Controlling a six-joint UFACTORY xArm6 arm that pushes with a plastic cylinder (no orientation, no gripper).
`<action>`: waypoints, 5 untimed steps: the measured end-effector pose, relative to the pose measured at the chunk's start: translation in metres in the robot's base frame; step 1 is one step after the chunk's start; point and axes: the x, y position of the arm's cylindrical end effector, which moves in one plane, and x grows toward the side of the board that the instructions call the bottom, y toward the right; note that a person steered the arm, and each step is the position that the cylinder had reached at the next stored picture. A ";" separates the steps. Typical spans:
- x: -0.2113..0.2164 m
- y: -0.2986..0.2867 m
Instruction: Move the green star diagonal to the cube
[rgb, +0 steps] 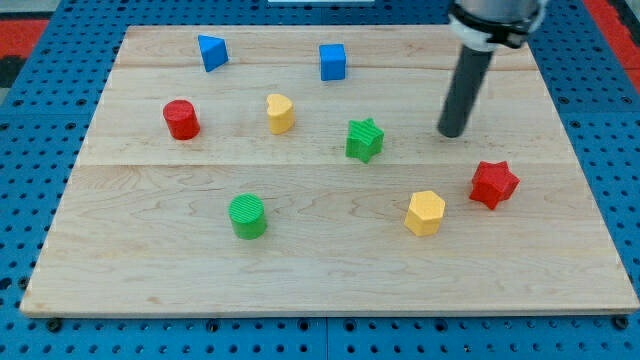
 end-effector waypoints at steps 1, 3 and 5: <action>0.015 -0.059; 0.037 -0.131; 0.066 -0.192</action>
